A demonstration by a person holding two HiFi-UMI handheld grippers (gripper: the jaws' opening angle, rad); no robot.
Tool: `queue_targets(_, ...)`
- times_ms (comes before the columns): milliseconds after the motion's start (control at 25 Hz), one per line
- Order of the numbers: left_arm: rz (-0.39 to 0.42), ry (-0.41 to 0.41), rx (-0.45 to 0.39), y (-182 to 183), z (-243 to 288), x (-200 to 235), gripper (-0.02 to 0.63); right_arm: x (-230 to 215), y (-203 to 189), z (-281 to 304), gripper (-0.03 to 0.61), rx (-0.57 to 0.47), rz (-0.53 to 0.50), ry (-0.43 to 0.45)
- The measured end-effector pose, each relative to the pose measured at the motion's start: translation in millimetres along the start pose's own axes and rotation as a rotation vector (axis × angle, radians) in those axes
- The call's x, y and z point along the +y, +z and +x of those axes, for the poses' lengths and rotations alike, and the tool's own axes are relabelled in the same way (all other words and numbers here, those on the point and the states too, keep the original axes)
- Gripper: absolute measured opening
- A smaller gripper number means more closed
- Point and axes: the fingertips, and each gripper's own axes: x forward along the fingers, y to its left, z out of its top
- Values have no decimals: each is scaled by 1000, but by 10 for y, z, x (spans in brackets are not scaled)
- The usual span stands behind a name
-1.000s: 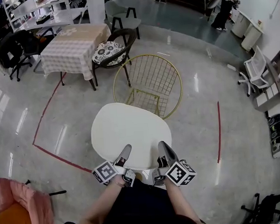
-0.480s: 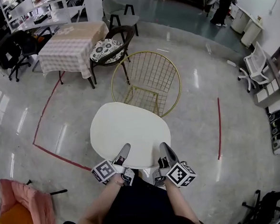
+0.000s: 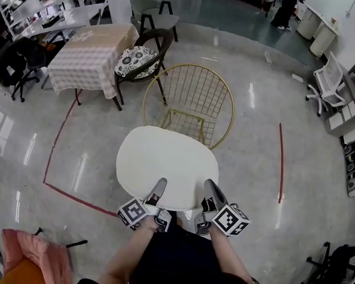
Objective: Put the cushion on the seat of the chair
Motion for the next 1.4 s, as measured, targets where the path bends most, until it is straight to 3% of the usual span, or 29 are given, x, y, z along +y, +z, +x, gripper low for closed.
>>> queue_targets(680,-75,4,42,744,1032,117,81,0,514,1219,-12,0,6,-29)
queue_targets(800,-93,52,58,805,1172,192,81,-103,572,1343,-12,-7,15,-61)
queue_targets(920,-98,29,79,969,1381,152,81,-66,636,1542,-12,-7,21,-96)
queue_targets(1400,-127,28,148,1140,1876,484,81,-301,642,1937,-12,-42,23,-167)
